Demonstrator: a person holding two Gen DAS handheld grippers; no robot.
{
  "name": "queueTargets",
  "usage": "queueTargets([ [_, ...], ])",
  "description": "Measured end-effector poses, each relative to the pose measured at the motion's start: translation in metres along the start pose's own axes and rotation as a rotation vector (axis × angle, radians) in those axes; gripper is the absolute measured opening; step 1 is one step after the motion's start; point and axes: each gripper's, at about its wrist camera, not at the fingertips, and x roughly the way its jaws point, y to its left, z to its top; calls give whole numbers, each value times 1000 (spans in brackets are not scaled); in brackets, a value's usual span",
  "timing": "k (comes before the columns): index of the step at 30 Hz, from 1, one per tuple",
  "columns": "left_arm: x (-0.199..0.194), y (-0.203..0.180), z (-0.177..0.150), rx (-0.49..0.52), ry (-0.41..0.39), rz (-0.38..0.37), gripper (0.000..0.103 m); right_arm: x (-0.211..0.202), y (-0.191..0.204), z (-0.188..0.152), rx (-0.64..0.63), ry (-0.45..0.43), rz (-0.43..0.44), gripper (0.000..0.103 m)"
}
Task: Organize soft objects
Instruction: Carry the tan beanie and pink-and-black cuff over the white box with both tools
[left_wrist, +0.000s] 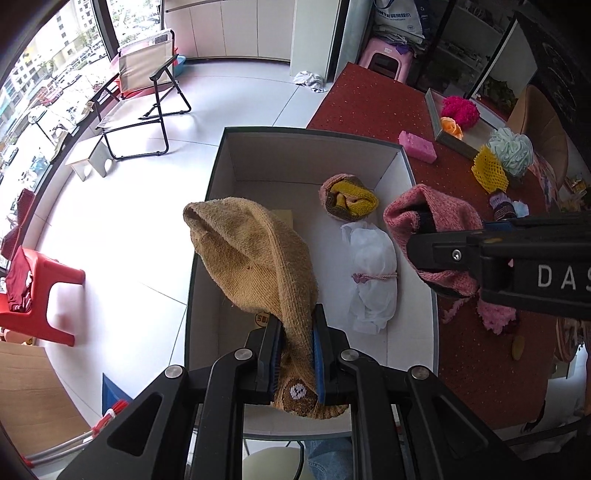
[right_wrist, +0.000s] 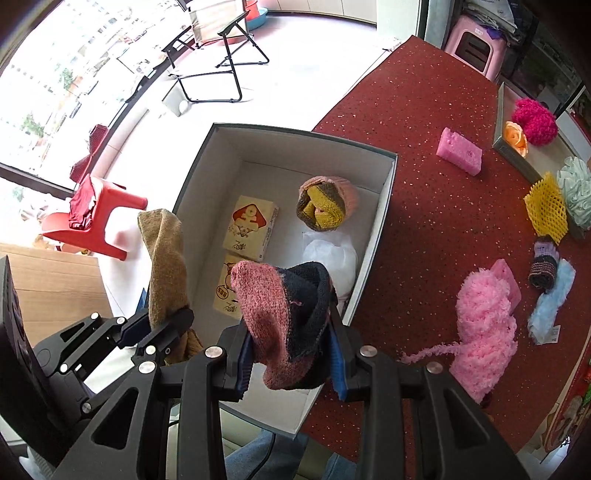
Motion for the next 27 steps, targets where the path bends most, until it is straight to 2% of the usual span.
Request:
queueTargets([
  [13, 19, 0, -1, -15, 39, -23, 15, 20, 3, 22, 12, 31, -11, 37],
  [27, 35, 6, -2, -34, 77, -28, 15, 34, 12, 35, -31, 48, -30, 37],
])
